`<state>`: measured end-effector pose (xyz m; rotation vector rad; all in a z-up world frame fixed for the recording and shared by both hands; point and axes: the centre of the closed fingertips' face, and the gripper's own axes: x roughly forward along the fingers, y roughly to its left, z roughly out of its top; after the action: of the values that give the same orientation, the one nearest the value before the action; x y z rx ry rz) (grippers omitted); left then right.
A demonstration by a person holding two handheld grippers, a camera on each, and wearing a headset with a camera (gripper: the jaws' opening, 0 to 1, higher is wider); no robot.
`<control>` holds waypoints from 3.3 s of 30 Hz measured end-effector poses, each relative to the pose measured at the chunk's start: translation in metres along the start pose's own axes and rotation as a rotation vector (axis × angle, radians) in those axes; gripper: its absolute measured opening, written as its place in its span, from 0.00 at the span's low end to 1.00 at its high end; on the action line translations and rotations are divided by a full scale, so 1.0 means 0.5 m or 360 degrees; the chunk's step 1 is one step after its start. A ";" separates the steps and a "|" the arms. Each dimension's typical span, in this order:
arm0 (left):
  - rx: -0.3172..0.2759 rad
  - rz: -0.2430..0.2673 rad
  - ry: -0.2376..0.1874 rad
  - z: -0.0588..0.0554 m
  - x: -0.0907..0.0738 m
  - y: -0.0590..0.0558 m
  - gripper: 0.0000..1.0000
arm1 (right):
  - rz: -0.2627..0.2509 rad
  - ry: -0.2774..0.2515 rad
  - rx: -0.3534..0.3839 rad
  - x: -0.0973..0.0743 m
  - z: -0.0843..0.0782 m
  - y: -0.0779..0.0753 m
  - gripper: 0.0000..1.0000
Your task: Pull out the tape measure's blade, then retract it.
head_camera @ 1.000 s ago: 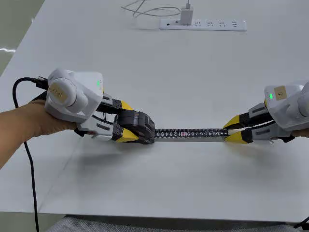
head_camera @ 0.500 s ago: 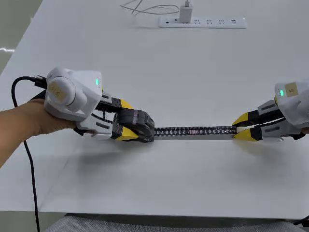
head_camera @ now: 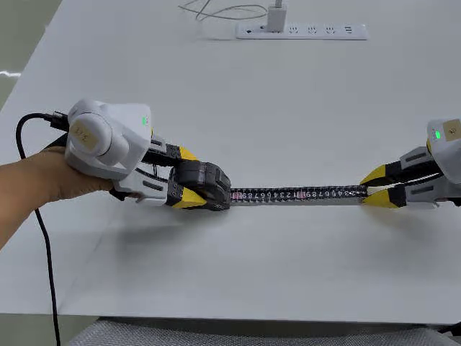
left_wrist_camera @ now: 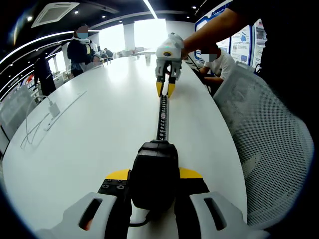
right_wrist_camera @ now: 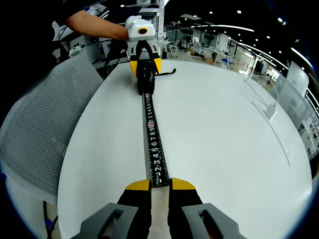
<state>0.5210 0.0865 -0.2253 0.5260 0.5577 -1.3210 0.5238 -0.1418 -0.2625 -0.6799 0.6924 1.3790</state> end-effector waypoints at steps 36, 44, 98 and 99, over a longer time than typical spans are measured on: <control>-0.0002 0.0004 -0.0005 0.001 0.001 0.000 0.27 | -0.0018 0.0043 0.0037 -0.029 -0.031 -0.008 0.09; 0.0000 0.0010 0.0001 0.001 0.001 0.000 0.28 | -0.0007 0.0031 0.0051 -0.028 -0.030 -0.006 0.09; -0.0711 0.0642 -0.0109 -0.018 -0.065 0.008 0.75 | -0.0401 -0.0192 0.0677 -0.061 -0.008 0.020 0.48; -0.0735 0.0663 -0.0099 -0.021 -0.067 0.006 0.77 | -0.0428 -0.0177 0.0683 -0.061 -0.010 0.021 0.49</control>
<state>0.5181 0.1191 -0.2114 0.2005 0.6381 -0.7757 0.5111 -0.1640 -0.2420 -0.3362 0.7476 0.9706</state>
